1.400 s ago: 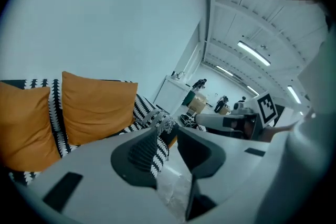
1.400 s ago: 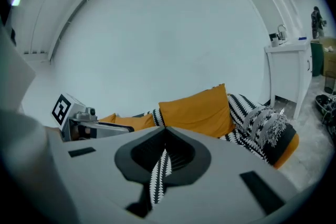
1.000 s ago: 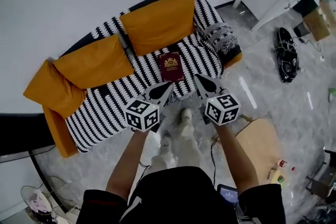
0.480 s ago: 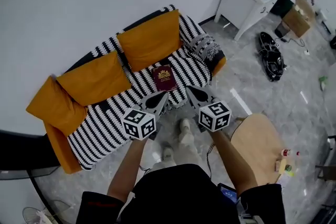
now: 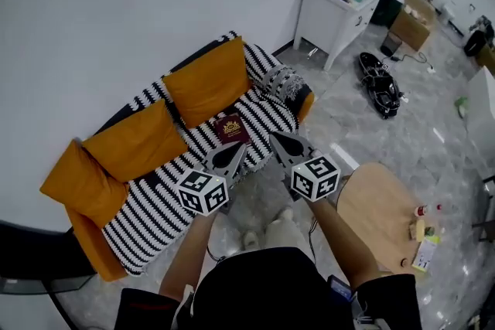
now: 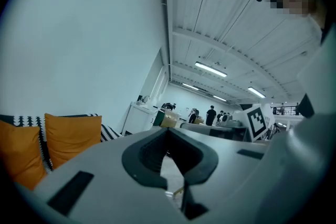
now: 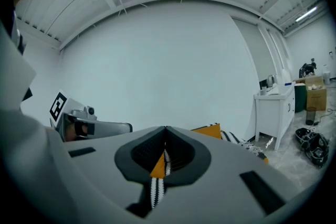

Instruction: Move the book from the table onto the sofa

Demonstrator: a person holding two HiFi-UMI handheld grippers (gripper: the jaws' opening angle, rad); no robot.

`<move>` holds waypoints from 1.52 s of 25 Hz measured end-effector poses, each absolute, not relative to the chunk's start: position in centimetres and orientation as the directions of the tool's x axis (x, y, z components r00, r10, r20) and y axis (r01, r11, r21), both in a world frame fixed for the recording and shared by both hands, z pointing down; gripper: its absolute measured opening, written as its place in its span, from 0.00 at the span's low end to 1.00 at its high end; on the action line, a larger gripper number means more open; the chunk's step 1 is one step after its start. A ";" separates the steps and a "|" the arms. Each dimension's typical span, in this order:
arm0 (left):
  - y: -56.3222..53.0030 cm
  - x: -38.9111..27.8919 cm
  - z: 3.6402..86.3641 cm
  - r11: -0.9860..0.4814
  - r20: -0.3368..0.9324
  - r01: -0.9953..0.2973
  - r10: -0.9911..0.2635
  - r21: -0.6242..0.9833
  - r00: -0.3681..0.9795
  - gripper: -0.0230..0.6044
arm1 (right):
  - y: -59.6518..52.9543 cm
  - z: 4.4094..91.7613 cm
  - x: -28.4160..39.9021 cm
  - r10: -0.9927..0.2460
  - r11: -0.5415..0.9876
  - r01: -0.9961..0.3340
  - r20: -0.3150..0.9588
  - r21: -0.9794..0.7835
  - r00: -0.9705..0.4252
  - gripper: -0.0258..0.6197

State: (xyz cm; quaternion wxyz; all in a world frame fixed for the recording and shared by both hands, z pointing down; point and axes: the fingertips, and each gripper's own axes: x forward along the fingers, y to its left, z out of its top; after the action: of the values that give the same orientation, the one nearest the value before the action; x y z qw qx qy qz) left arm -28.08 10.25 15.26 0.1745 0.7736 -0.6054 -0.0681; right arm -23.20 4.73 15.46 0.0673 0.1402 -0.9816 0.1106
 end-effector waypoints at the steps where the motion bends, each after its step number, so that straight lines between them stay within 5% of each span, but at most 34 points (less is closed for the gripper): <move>1: 10.3 -27.8 14.8 -0.213 0.104 -0.916 -0.960 0.341 0.262 0.06 | 5.0 14.9 -23.0 -0.260 0.938 -0.286 0.151 -0.194 -0.954 0.07; 22: 6.6 -16.4 8.2 -0.268 -0.034 -0.917 -0.962 0.296 0.270 0.06 | 2.6 8.0 -12.3 -0.296 0.950 -0.299 0.045 -0.090 -0.954 0.07; 38: 6.9 -13.2 8.0 -0.244 -0.016 -0.941 -0.969 0.233 0.248 0.06 | 2.7 7.8 -8.2 -0.304 0.949 -0.306 0.040 -0.080 -0.952 0.07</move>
State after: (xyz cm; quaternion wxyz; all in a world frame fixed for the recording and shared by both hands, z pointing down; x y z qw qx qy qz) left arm -13.19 6.94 7.96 0.0877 0.7849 -0.6084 -0.0783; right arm -8.22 2.67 7.79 0.0136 0.1544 -0.9870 0.0429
